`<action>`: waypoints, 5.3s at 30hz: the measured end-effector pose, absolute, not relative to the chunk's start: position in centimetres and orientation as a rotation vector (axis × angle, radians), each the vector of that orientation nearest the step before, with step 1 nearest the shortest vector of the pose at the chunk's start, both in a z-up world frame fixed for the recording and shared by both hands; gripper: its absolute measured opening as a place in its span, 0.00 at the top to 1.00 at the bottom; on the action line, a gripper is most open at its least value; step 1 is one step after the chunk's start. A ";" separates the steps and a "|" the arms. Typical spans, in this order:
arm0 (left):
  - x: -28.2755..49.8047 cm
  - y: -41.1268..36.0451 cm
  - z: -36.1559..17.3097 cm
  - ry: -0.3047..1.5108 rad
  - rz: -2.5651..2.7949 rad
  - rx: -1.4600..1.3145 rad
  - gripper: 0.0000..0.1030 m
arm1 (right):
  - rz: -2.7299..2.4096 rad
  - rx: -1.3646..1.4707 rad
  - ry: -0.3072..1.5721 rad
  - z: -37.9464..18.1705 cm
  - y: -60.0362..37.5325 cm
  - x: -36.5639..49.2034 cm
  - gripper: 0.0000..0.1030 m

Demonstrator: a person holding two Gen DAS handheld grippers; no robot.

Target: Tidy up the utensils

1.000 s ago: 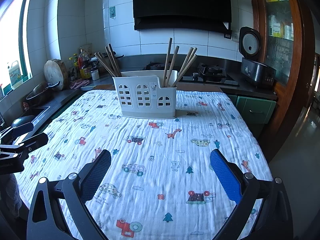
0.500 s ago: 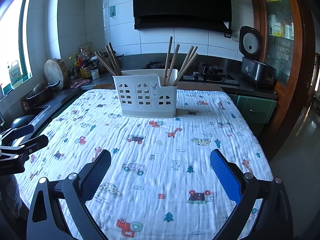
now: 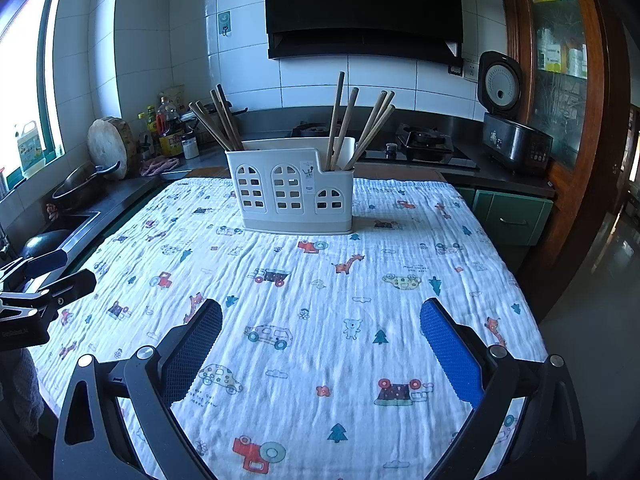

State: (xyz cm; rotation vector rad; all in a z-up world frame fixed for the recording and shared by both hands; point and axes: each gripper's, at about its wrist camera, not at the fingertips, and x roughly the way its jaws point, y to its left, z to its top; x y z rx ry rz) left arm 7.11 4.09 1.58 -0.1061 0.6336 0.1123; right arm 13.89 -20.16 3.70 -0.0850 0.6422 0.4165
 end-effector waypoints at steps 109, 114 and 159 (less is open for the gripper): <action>7.9 3.5 0.6 0.693 0.111 -0.115 0.05 | 0.423 -0.080 0.650 3.2 -20.1 14.0 0.07; 7.8 3.4 0.4 0.700 0.113 -0.116 0.05 | 0.421 -0.080 0.653 2.9 -20.1 14.0 0.07; 7.8 2.2 -0.2 0.731 0.061 -0.101 0.05 | 0.423 -0.080 0.656 2.8 -20.1 14.1 0.07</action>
